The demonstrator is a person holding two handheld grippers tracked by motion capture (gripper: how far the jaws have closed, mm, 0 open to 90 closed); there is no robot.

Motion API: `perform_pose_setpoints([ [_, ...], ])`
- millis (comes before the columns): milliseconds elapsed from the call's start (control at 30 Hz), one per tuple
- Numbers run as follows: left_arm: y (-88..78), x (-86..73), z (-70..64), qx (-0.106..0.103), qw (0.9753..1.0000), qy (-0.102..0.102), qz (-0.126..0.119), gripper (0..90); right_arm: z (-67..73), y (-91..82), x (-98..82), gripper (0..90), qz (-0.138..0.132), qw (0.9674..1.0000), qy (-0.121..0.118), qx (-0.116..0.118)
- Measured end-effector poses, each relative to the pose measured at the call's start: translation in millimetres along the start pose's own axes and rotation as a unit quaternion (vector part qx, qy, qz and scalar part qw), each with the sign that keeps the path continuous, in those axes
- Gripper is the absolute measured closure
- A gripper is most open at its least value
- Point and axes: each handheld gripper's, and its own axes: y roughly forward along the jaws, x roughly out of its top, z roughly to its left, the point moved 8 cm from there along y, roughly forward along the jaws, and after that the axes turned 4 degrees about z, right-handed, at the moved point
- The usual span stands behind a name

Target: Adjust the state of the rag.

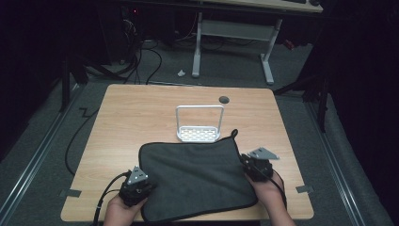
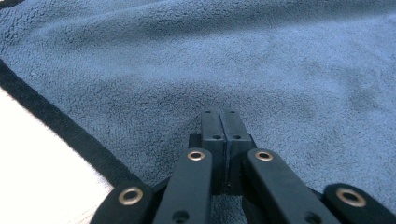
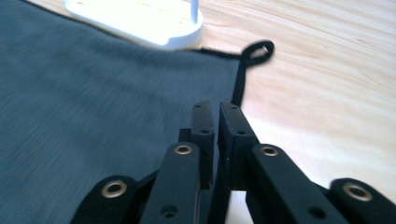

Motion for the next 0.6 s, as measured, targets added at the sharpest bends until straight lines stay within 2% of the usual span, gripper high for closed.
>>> perform_pose_setpoints([
  [67,-0.3,-0.5,0.0,-0.002,1.0000,0.002,0.000,89.9,-3.2,21.1,12.9,88.2,0.018,0.9998,-0.003,-0.003],
  [133,-0.8,-1.1,-0.2,-0.003,1.0000,0.005,-0.001,89.9,-4.8,36.0,17.5,89.3,0.040,0.9992,-0.007,-0.003],
  [167,-1.1,-1.4,0.0,-0.005,1.0000,0.005,-0.001,89.9,-4.7,44.8,17.0,90.0,0.058,0.9982,-0.012,-0.004],
  [267,-3.9,-3.9,1.5,-0.017,0.9999,0.003,0.002,89.9,-4.3,58.0,8.1,90.0,0.090,0.9957,-0.018,-0.010],
  [300,-5.1,-5.1,2.1,-0.020,0.9998,0.002,0.004,89.9,-5.1,59.8,4.2,90.0,0.097,0.9950,-0.018,-0.012],
  [433,-7.7,-8.1,0.8,-0.031,0.9995,0.003,0.006,89.8,-12.1,53.5,-6.6,90.0,0.094,0.9953,-0.012,-0.023],
  [600,4.5,2.5,-5.4,-0.043,0.9991,0.001,-0.003,89.7,-35.6,42.1,-20.7,90.0,0.087,0.9950,0.000,-0.048],
])
